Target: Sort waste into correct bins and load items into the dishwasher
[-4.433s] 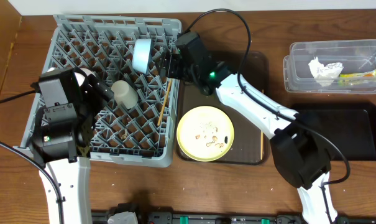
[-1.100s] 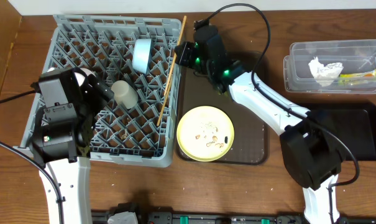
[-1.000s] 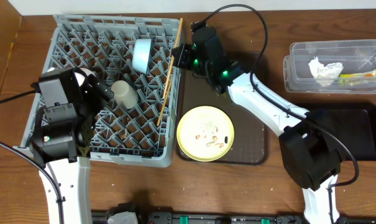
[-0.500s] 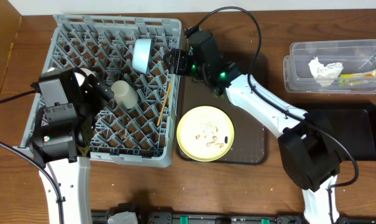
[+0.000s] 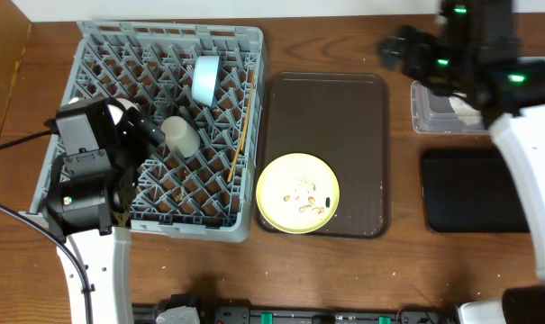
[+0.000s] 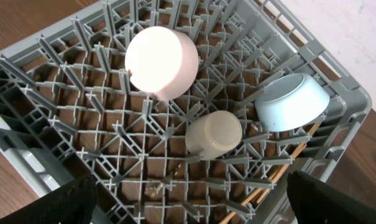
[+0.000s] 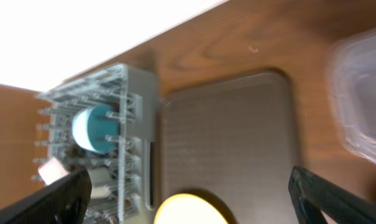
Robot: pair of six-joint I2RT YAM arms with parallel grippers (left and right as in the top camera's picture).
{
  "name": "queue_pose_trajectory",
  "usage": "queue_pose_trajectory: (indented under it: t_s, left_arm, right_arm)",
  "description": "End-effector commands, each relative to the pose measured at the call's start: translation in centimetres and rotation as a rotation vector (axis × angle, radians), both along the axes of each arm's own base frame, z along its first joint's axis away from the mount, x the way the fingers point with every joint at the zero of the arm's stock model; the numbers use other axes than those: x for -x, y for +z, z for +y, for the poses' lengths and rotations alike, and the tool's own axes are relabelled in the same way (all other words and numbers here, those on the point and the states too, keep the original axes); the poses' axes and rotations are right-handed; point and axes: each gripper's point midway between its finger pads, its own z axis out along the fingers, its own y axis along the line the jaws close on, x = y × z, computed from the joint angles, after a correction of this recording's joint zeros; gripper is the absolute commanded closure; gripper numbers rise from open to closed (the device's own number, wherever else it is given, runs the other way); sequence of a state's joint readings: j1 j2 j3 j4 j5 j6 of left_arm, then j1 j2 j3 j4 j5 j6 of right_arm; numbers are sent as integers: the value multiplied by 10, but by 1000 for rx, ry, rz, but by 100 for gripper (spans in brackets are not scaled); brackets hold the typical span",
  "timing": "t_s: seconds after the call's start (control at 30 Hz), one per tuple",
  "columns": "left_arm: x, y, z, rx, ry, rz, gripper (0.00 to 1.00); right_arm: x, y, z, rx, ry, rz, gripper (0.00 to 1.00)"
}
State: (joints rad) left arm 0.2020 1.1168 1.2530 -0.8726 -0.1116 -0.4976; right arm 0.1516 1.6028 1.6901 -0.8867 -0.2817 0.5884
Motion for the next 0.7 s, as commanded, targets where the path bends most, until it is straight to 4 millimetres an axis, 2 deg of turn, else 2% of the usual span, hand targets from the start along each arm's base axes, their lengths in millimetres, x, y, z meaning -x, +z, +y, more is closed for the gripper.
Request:
queue_pose_trajectory:
  t_s: [0.0,0.07,0.2,0.27,0.43,0.5,0.6,0.67]
  left_arm:
    - [1,0,3,-6,12,3,2]
    - [1,0,3,-6,12,3,2]
    - [1,0,3,-6,12,3,2]
    - [1,0,3,-6,12,1,2]
    - [-15,14,7,-25,14,-80,2]
    - [-15,14,7,-25,15,-80,2]
    - [-15,14,7,-25,14,-80,2]
    - [-16,13,3,-11,1,-80,2]
  right_arm:
    - [18,0,-34,58,-22,34,1]
    - [33,-6,-58,110,-51,85,1]
    - [76,-21,-119,213,-209,249,1]
    - [92,-25,-133,240,-221,302,1]
    - [127,-38,-134,313,-88,418,1]
    - [136,-41,-133,311,-81,456,1]
    - [144,-42,-129,294,-64,489,1]
    - [146,-42,-114,265,24,476,1]
